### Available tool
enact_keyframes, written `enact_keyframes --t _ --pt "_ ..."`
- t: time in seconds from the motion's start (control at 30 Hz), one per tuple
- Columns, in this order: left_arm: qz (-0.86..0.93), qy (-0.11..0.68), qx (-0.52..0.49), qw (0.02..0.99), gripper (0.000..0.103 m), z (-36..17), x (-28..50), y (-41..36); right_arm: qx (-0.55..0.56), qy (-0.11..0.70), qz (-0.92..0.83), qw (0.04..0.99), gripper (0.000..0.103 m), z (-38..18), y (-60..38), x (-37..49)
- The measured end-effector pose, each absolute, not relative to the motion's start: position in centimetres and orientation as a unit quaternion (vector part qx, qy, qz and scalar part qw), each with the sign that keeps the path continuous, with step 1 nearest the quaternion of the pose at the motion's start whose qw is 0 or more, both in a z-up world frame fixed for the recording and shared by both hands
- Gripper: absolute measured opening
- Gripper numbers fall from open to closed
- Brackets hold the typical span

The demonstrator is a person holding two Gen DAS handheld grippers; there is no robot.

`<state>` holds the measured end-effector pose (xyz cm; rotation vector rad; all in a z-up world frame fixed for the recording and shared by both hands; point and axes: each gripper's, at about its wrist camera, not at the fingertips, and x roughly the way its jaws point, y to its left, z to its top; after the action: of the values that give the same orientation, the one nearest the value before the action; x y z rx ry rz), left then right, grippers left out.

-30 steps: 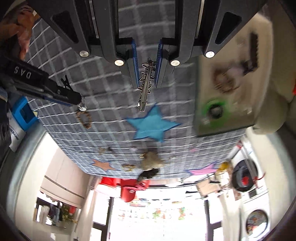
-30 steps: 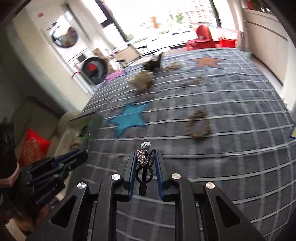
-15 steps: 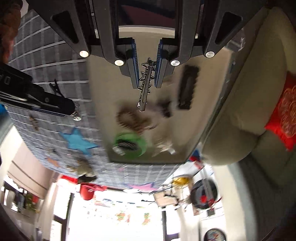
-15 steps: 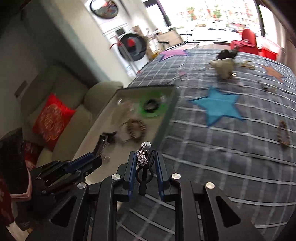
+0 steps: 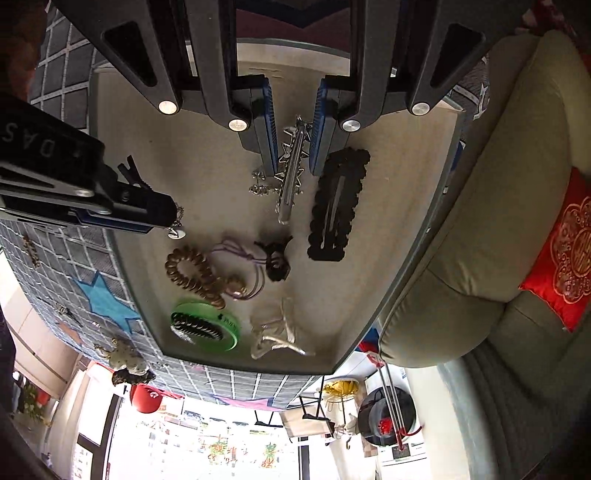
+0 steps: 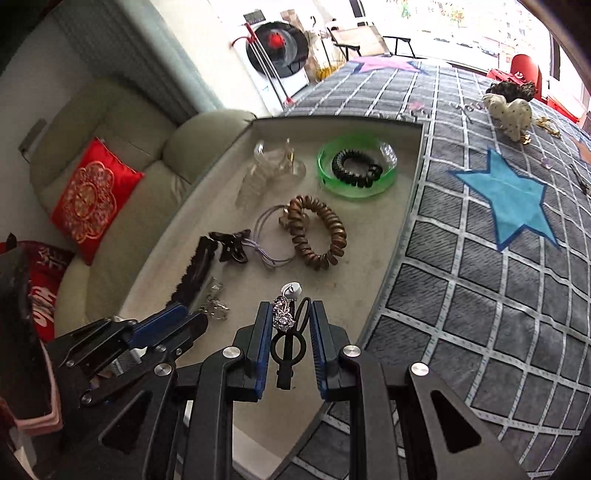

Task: Organize jewelry
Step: 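Carry the silver barrette with the left gripper while the right carries the charm hair tie to the tray, then open both grippers to drop the barrette and charm hair tie into the tray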

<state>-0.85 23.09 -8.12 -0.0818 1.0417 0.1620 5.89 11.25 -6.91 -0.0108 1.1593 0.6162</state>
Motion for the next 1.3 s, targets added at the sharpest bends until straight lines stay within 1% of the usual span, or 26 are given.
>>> enact_keyframes --t 0.37,0.43,0.5,0.63,0.77,1.2,1.23,1.27,1.3 --pt "0.080 0.499 -0.044 0.862 0.019 -8.1 -0.6 23.3 -0.025 0.545 0.288 0.787 0.024 -7.1 12.3 6.0" --pt "0.081 0.500 -0.046 0.861 0.019 -8.2 -0.7 23.4 -0.021 0.546 0.286 0.787 0.025 -7.1 12.2 6.1" --pt "0.084 0.501 -0.048 0.860 0.019 -8.2 -0.7 23.4 -0.016 0.545 0.284 0.789 0.030 -6.8 11.9 6.1" --pt "0.090 0.500 -0.047 0.860 0.019 -8.0 -0.9 23.5 -0.004 0.536 0.280 0.797 0.033 -5.8 11.1 5.8" --pt "0.093 0.497 -0.051 0.861 0.019 -7.6 -1.1 23.6 0.006 0.530 0.269 0.804 0.039 -4.8 9.9 5.6" --pt "0.109 0.488 -0.052 0.865 0.019 -6.3 -1.6 23.3 0.036 0.515 0.258 0.816 0.041 -2.5 6.6 3.9" --pt "0.108 0.486 -0.054 0.865 0.029 -6.1 -1.7 23.3 0.036 0.513 0.258 0.818 0.041 -2.4 6.4 3.8" --pt "0.109 0.485 -0.055 0.866 0.068 -6.0 -1.7 23.3 0.036 0.512 0.257 0.819 0.041 -2.3 6.3 3.6" --pt "0.114 0.479 -0.056 0.869 0.086 -5.7 -1.9 23.2 0.035 0.511 0.256 0.820 0.041 -2.2 6.2 3.4"
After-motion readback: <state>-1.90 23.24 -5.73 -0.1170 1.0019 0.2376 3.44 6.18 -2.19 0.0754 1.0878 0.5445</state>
